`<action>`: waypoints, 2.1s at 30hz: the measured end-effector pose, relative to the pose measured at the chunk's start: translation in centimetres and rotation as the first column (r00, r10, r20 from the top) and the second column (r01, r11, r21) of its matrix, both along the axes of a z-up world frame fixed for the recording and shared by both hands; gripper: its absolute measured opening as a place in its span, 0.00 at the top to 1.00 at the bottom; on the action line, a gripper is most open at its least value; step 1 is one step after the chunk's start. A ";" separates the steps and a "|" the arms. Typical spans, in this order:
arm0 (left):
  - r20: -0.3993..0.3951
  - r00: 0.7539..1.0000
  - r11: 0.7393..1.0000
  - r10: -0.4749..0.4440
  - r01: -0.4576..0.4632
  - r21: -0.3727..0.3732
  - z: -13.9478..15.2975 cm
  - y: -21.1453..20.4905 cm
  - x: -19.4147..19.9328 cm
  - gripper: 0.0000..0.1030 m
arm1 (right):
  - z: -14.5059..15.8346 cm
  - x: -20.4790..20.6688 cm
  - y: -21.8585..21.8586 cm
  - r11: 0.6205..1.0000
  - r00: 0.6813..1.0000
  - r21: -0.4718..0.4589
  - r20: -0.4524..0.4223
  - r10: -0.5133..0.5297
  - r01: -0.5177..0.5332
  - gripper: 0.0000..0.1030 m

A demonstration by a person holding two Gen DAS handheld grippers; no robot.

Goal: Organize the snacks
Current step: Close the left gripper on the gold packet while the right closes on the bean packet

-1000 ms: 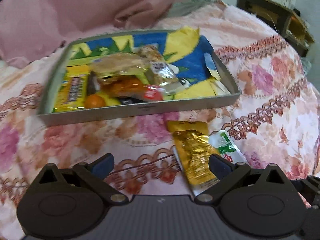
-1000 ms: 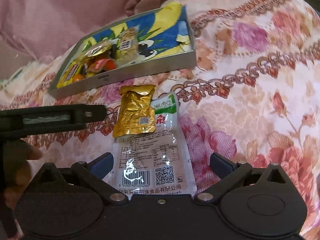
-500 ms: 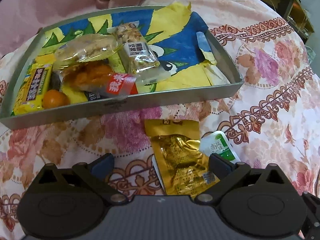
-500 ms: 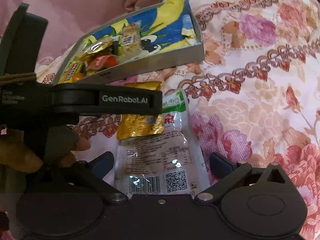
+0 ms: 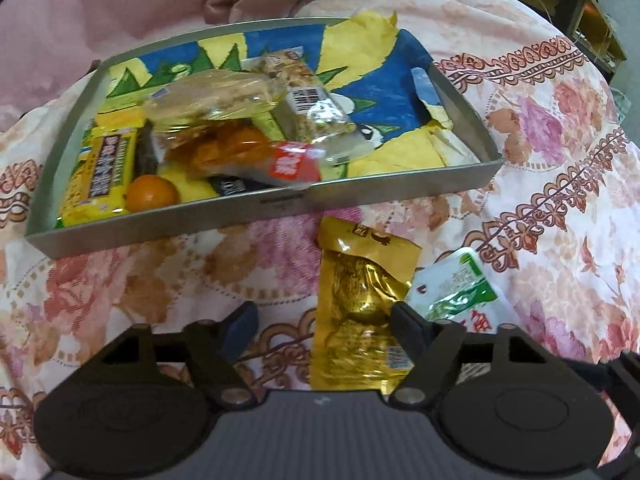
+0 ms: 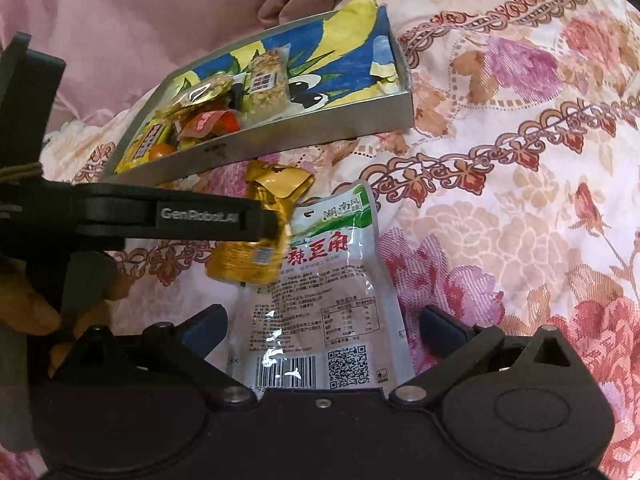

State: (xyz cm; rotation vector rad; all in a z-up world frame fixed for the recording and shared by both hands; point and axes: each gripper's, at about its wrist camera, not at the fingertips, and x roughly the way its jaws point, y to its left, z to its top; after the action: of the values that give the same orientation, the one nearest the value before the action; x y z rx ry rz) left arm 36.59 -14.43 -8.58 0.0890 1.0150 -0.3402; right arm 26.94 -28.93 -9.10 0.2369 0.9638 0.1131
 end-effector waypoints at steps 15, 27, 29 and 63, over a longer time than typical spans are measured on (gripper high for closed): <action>0.000 0.999 0.999 0.046 -0.046 -0.001 0.2 4.8 -3.1 0.48 | -0.5 -0.3 2.8 0.976 0.988 -0.169 0.056 0.146 -0.135 0.01; 0.002 0.995 0.995 0.103 -0.103 0.013 0.5 8.2 -9.7 0.48 | -1.3 -0.4 4.5 0.936 0.967 -0.280 0.071 0.243 -0.214 0.05; 0.014 0.994 0.994 0.106 -0.106 0.010 0.5 8.5 -10.4 0.48 | -1.1 -0.6 4.4 0.941 0.969 -0.267 0.075 0.236 -0.208 0.08; 0.045 0.997 0.995 0.067 -0.070 0.071 0.4 6.8 -11.4 0.58 | -0.4 -2.4 4.2 0.954 0.979 -0.240 0.050 0.196 -0.179 0.35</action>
State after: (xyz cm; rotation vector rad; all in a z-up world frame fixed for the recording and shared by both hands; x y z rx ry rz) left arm 25.19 -7.58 -8.17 0.1265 0.9855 -0.2381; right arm 24.49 -24.71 -9.50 -0.0768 0.9164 0.1798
